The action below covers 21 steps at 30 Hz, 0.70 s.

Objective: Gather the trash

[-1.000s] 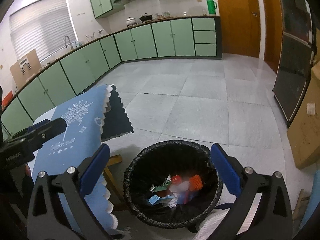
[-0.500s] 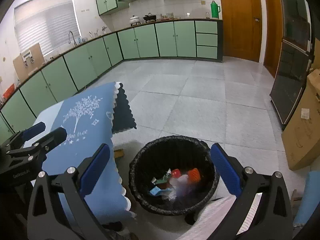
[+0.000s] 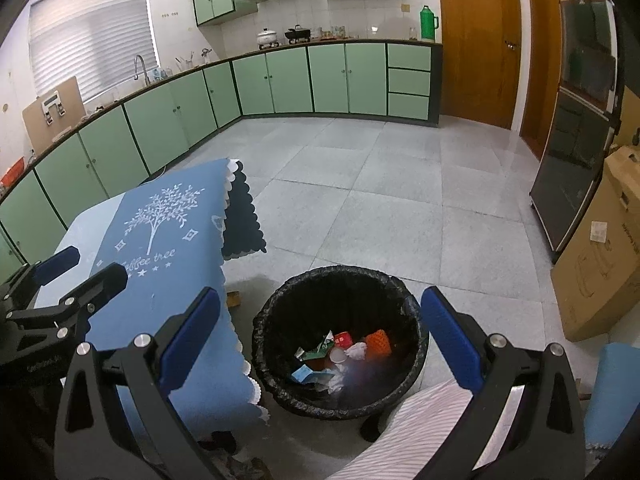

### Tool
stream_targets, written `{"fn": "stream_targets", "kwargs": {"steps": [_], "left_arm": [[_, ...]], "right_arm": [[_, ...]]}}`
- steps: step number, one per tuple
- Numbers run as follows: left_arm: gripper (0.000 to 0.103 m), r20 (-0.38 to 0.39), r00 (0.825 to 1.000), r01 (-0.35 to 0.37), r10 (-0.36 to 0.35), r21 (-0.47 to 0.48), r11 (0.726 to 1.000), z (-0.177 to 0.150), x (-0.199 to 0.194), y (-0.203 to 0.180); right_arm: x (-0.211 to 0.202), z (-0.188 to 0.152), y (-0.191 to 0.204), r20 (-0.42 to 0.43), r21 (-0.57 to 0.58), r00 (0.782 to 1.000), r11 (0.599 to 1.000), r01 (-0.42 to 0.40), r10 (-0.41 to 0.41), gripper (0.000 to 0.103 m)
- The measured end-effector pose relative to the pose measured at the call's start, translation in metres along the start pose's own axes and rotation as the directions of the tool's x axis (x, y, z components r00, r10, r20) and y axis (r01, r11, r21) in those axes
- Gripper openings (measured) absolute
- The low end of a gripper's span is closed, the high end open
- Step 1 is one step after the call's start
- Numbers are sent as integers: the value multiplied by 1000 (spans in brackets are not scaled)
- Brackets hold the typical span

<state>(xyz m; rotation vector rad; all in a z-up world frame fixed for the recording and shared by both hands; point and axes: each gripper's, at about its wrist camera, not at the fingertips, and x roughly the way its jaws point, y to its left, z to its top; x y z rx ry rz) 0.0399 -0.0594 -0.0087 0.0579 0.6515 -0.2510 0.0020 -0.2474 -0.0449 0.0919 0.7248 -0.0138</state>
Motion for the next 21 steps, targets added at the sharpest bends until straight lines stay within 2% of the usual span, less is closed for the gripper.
{"fn": "stream_targets", "kwargs": {"steps": [21], "left_arm": [[97,28,1000,-3,3,-4,1000,3,-8,1]], "right_arm": [[-13,3,5,31,-20,999,999,-30,31,98]]}}
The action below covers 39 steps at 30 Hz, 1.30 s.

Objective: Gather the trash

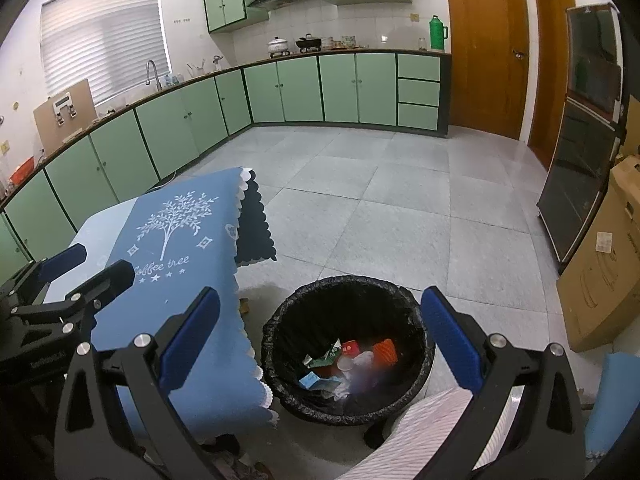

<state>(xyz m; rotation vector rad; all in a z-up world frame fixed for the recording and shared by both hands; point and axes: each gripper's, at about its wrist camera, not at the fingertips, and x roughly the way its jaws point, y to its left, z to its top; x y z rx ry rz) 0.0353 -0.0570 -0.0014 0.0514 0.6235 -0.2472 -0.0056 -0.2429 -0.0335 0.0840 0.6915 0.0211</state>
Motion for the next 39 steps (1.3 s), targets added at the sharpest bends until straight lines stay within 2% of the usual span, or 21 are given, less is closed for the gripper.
{"fn": "stream_targets", "kwargs": {"steps": [39], "left_arm": [[97,-3,1000,-1,1,-5,1000,1,-1,2]], "right_arm": [[1,0,6,-1,-16,1000,1000,-4,3,98]]}}
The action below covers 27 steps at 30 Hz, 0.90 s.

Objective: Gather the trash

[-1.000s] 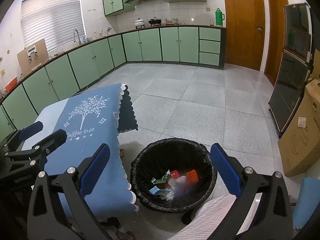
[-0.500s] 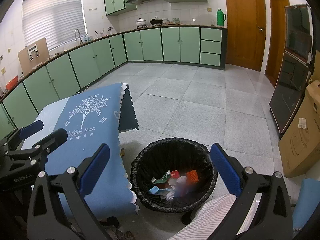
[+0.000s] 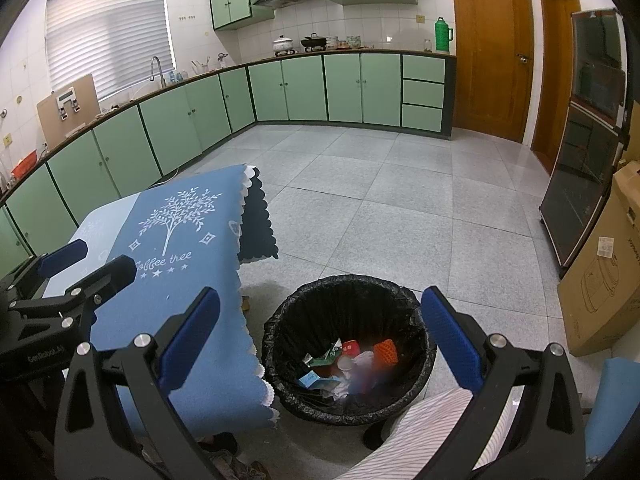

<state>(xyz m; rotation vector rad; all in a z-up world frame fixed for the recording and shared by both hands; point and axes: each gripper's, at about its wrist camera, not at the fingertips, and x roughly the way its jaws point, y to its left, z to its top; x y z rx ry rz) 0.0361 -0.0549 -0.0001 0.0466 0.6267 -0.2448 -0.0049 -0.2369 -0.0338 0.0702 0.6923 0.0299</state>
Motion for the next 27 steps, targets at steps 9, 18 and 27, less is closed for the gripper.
{"fn": "stream_targets", "kwargs": {"steps": [9,18,27], "left_arm": [[97,0,1000,1,-1,-2,1000,-1,-1,1],[97,0,1000,0,0,-4,1000,-2,-1,2],[97,-2,1000,2,-2,-4,1000,-3,-1,3]], "right_arm": [[1,0,1,0,-2,1000,1000,-2,2,98],[1,-1,2,-1,-3,1000,1000,-1,1,98],[1,-1,3,1,-3,1000,1000,-1,1,98]]}}
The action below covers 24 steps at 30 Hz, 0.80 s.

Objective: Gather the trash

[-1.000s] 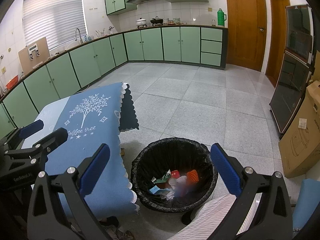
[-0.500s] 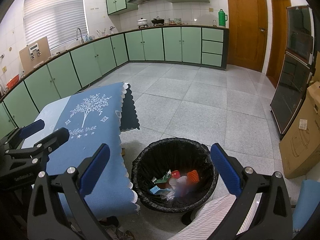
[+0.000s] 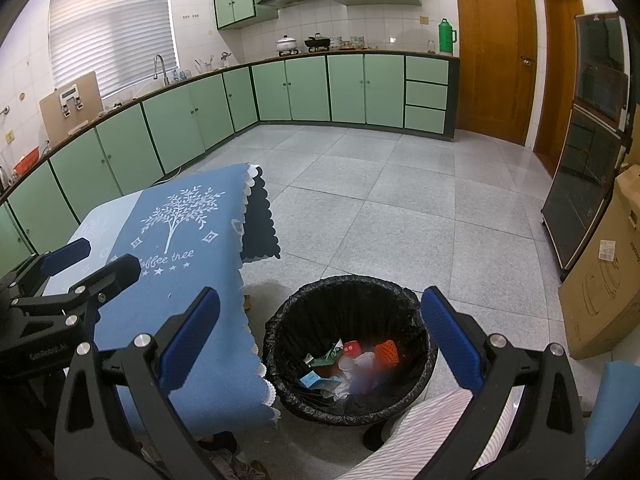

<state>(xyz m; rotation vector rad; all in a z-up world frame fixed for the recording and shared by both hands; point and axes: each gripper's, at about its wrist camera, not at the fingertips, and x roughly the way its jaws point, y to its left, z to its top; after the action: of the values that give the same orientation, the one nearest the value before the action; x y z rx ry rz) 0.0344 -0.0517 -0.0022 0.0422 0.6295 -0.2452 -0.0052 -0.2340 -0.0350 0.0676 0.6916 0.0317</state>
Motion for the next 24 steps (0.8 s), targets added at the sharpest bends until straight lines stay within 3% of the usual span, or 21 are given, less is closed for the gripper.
{"fn": "stream_targets", "kwargs": {"steps": [24], "left_arm": [[97,-4,1000,4,-4,-3,1000,-4,2,-3]], "right_arm": [[0,-2,-1,-3,3,1000,1000,0,0,98]]}}
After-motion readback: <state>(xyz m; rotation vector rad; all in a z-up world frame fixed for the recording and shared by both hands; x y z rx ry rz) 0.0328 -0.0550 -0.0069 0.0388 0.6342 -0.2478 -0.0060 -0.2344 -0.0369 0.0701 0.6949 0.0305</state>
